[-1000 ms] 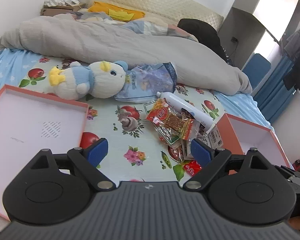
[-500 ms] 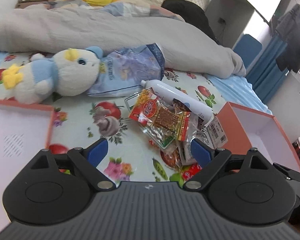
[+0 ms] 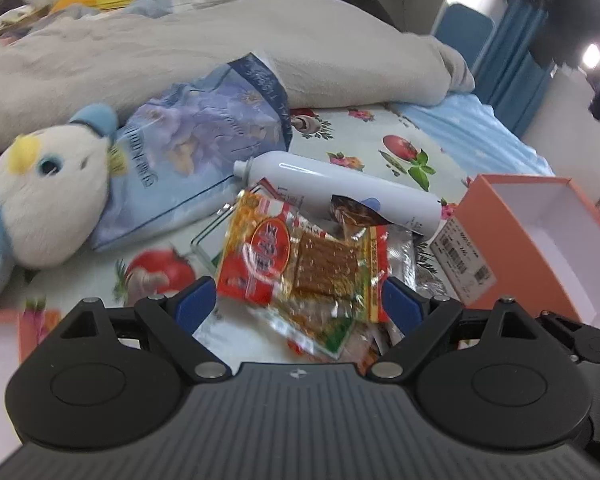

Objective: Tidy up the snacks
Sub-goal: 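Grasp the sausage-stick packet with the left tool while the right tool grips a clear bag, then lift the sausage-stick packet and clear bag and carry both over the box, then open both tools to drop the packet and clear bag into the box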

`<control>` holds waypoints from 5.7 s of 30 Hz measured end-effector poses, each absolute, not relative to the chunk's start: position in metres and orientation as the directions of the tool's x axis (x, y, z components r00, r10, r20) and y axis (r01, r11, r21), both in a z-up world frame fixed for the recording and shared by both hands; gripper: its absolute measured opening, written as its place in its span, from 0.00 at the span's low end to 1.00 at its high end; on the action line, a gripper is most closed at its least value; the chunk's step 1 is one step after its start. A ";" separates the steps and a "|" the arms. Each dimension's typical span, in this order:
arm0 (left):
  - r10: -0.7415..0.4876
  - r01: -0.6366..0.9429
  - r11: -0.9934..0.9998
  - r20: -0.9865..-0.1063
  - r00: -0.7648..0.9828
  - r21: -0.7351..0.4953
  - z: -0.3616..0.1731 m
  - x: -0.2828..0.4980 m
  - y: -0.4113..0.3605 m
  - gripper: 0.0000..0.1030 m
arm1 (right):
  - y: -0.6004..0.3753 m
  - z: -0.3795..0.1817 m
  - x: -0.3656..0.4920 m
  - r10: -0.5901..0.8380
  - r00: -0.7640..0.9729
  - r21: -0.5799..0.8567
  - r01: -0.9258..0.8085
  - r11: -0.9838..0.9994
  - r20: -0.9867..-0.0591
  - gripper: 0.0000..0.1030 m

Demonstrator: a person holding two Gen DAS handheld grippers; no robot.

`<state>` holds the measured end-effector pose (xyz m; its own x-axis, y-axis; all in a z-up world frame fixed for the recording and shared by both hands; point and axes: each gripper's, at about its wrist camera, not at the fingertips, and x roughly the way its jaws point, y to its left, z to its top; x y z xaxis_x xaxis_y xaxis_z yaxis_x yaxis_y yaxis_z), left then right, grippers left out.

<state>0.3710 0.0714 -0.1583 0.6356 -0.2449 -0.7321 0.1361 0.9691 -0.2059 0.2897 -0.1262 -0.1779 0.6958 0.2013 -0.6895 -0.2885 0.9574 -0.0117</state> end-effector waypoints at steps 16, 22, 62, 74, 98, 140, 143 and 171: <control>-0.220 0.292 0.954 -0.830 0.512 -0.072 -0.218 0.442 0.014 0.99 | -0.123 -0.219 0.319 0.167 0.687 -0.060 -0.294 0.954 -0.707 0.64; -0.198 0.229 0.969 -0.843 0.500 -0.091 -0.226 0.448 0.023 0.98 | -0.124 -0.219 0.318 0.171 0.687 -0.051 -0.291 0.955 -0.706 0.61; -0.185 0.050 0.978 -0.735 0.652 -0.201 -0.153 0.327 0.051 0.52 | -0.128 -0.174 0.265 0.194 0.708 -0.042 -0.301 0.953 -0.679 0.55; -0.152 -0.042 0.970 -0.737 0.658 -0.238 -0.132 0.258 0.068 0.52 | -0.140 -0.136 0.224 0.233 0.713 -0.002 -0.312 0.950 -0.661 0.55; -0.156 -0.057 0.964 -0.728 0.667 -0.258 -0.084 0.203 0.032 0.52 | -0.172 -0.074 0.175 0.255 0.723 0.028 -0.311 0.950 -0.642 0.55; -0.346 0.234 0.937 -0.592 0.727 -0.260 0.037 0.296 -0.161 0.52 | -0.324 0.025 0.223 0.073 0.888 0.023 -0.071 0.997 -0.454 0.55; -0.358 0.245 0.933 -0.619 0.699 -0.264 0.021 0.309 -0.177 0.52 | -0.336 0.012 0.232 0.059 0.872 0.031 -0.050 0.998 -0.485 0.55; -0.332 0.255 0.938 -0.826 0.455 -0.236 -0.111 0.401 -0.234 0.52 | -0.397 -0.108 0.287 0.028 0.683 0.090 0.056 0.994 -0.730 0.57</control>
